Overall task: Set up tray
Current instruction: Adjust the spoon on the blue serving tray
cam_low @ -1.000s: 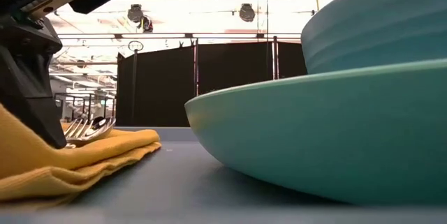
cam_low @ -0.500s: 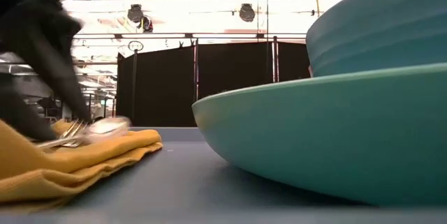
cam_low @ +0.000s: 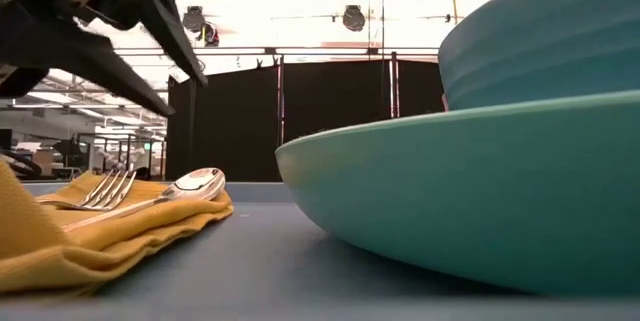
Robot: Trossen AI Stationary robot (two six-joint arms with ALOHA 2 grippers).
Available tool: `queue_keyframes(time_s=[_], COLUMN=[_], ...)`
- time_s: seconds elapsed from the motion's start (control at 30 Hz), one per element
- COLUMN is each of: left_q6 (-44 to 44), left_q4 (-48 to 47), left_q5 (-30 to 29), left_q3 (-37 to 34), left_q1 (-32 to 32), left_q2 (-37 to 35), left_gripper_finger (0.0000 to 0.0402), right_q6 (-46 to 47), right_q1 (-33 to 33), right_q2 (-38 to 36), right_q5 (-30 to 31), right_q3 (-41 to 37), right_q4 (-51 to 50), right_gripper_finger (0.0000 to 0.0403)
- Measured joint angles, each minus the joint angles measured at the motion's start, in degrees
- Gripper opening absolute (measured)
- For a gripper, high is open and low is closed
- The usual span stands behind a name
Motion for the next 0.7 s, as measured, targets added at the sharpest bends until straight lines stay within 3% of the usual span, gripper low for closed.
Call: queue_keyframes(time_s=[0.27,0.4,0.7], left_q6=[0.0,-1.6,0.0], left_q4=[1.7,1.8,2.1], left_q5=[5.6,9.5,10.1], left_q3=[0.1,0.0,0.0], left_q1=[0.8,0.6,0.2], left_q2=[2.3,3.7,4.0], left_gripper_finger=[0.0125,0.0086,0.0004], right_q6=[0.0,0.0,0.0], right_q1=[0.0,0.0,0.0], right_q2=[0.0,0.0,0.0], right_q5=[0.0,0.0,0.0], right_q3=[0.0,0.0,0.0], right_q4=[0.1,0.0,0.0], right_gripper_finger=[0.0123,0.0123,0.0123])
